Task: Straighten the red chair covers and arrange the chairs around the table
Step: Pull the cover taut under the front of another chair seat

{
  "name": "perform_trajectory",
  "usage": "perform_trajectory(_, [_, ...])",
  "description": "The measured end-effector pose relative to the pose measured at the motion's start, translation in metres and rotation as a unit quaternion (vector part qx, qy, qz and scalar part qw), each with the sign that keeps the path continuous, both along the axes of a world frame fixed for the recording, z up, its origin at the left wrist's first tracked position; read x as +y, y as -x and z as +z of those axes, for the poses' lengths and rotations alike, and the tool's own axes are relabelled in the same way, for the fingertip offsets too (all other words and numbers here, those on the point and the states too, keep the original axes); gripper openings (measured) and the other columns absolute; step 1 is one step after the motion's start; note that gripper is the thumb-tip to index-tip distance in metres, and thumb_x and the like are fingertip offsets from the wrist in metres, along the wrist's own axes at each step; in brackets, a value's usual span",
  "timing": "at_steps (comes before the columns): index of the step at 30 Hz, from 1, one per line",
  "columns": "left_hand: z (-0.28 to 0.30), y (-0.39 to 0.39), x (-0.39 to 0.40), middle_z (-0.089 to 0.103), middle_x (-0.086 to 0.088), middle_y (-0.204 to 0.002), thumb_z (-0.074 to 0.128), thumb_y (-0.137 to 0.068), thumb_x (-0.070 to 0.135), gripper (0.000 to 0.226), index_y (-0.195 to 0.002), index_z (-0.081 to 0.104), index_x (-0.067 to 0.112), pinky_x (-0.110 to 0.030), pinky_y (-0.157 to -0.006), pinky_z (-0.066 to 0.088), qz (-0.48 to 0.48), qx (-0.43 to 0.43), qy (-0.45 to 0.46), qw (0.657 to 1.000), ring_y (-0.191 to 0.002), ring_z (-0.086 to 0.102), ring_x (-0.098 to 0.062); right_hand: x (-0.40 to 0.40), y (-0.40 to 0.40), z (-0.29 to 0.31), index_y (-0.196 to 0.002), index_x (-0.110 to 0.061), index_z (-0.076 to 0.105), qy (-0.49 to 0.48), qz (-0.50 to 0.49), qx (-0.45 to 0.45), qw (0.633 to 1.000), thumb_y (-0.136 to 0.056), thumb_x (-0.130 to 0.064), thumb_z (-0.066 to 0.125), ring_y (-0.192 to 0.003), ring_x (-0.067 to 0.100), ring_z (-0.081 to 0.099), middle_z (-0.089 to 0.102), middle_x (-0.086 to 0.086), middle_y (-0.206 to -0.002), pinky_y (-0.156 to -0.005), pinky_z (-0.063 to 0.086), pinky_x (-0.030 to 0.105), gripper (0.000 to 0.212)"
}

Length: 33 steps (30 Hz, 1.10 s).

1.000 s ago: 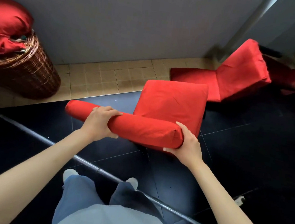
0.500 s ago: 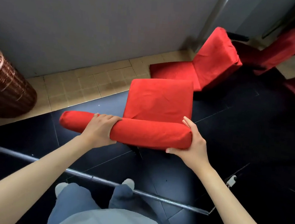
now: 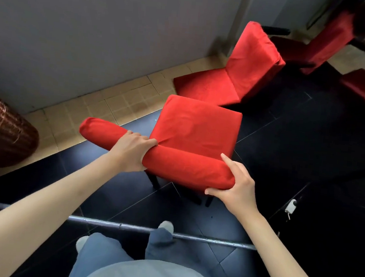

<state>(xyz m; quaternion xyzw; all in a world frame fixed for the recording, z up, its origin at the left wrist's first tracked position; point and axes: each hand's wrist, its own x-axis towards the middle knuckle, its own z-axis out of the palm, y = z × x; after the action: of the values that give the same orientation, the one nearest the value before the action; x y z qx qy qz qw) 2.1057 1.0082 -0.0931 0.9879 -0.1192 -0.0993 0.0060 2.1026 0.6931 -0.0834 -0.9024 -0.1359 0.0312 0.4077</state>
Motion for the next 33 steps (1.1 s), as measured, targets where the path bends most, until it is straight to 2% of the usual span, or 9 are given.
perform_trajectory(5, [0.001, 0.001, -0.003, 0.066, 0.006, -0.099, 0.061, -0.072, 0.039, 0.044, -0.114, 0.056, 0.026, -0.033, -0.085, 0.045, -0.027, 0.017, -0.01, 0.999, -0.092, 0.062, -0.022, -0.001, 0.022, -0.012, -0.134, -0.034, 0.052, -0.012, -0.02, 0.01, 1.0, -0.042, -0.026, 0.096, -0.11, -0.002, 0.049, 0.048, -0.031, -0.115, -0.1, 0.036, 0.019, 0.102])
perform_trajectory(9, [0.001, 0.005, -0.002, 0.066, 0.005, -0.103, 0.059, -0.074, 0.038, 0.045, -0.116, 0.057, 0.024, -0.035, -0.087, 0.045, -0.038, 0.021, -0.008, 0.999, -0.096, 0.062, -0.021, -0.001, 0.032, -0.016, -0.133, -0.03, 0.055, -0.025, -0.032, 0.011, 0.999, -0.042, -0.026, 0.096, -0.111, 0.0, 0.05, 0.049, -0.028, -0.115, -0.1, 0.034, 0.011, 0.101])
perform_trajectory(12, [-0.002, 0.016, -0.001, 0.067, 0.002, -0.094, 0.062, -0.07, 0.033, 0.04, -0.108, 0.061, 0.02, -0.036, -0.08, 0.047, -0.051, 0.006, 0.009, 0.999, -0.088, 0.063, -0.025, 0.001, 0.045, -0.017, -0.128, -0.025, 0.06, -0.033, -0.039, 0.015, 0.999, -0.041, -0.021, 0.097, -0.115, 0.007, 0.054, 0.055, -0.016, -0.119, -0.104, 0.041, 0.028, 0.095])
perform_trajectory(14, [-0.003, 0.027, 0.002, 0.067, -0.001, -0.085, 0.066, -0.064, 0.029, 0.037, -0.099, 0.064, 0.017, -0.035, -0.073, 0.048, -0.057, -0.008, 0.017, 0.998, -0.08, 0.064, -0.029, 0.005, 0.054, -0.018, -0.126, -0.025, 0.063, -0.033, -0.046, 0.022, 0.998, -0.04, -0.021, 0.096, -0.117, 0.01, 0.054, 0.055, -0.012, -0.122, -0.105, 0.042, 0.035, 0.092])
perform_trajectory(18, [0.003, 0.05, 0.018, 0.063, -0.004, -0.065, 0.078, -0.047, 0.02, 0.038, -0.082, 0.066, 0.012, -0.035, -0.059, 0.051, -0.07, -0.041, 0.019, 0.997, -0.059, 0.062, -0.031, 0.021, 0.07, -0.023, -0.125, -0.024, 0.064, -0.026, -0.039, 0.036, 0.998, -0.04, -0.022, 0.096, -0.118, 0.01, 0.053, 0.054, -0.014, -0.123, -0.105, 0.041, 0.032, 0.091])
perform_trajectory(24, [0.011, 0.086, 0.055, 0.059, -0.003, -0.057, 0.082, -0.038, 0.016, 0.04, -0.073, 0.064, 0.011, -0.03, -0.052, 0.047, -0.054, -0.028, -0.008, 0.998, -0.052, 0.059, -0.029, 0.063, 0.092, -0.03, -0.126, -0.024, 0.063, -0.024, -0.017, 0.055, 0.998, -0.041, -0.021, 0.096, -0.118, 0.012, 0.053, 0.05, -0.02, -0.122, -0.105, 0.04, 0.032, 0.091])
perform_trajectory(27, [0.009, 0.106, 0.075, 0.061, -0.003, -0.063, 0.082, -0.046, 0.021, 0.038, -0.079, 0.064, 0.012, -0.032, -0.058, 0.046, -0.03, -0.001, -0.019, 0.999, -0.059, 0.061, -0.029, 0.083, 0.102, -0.034, -0.128, -0.023, 0.062, -0.017, 0.003, 0.076, 0.997, -0.043, -0.019, 0.096, -0.119, 0.014, 0.052, 0.051, -0.016, -0.123, -0.106, 0.04, 0.035, 0.092])
perform_trajectory(30, [0.004, 0.128, 0.096, 0.065, -0.001, -0.081, 0.074, -0.064, 0.032, 0.036, -0.095, 0.062, 0.017, -0.033, -0.072, 0.044, 0.003, 0.029, -0.042, 0.999, -0.077, 0.062, -0.026, 0.107, 0.113, -0.038, -0.129, -0.025, 0.061, -0.005, 0.026, 0.103, 0.994, -0.045, -0.018, 0.095, -0.121, 0.013, 0.05, 0.052, -0.014, -0.126, -0.107, 0.039, 0.035, 0.091])
perform_trajectory(33, [0.006, 0.153, 0.121, 0.066, -0.001, -0.083, 0.073, -0.065, 0.03, 0.038, -0.099, 0.063, 0.018, -0.033, -0.074, 0.044, 0.037, 0.04, -0.046, 0.997, -0.078, 0.061, -0.026, 0.135, 0.122, -0.04, -0.131, -0.027, 0.06, 0.013, 0.053, 0.12, 0.991, -0.047, -0.02, 0.094, -0.124, 0.013, 0.048, 0.052, -0.009, -0.133, -0.108, 0.038, 0.035, 0.091])
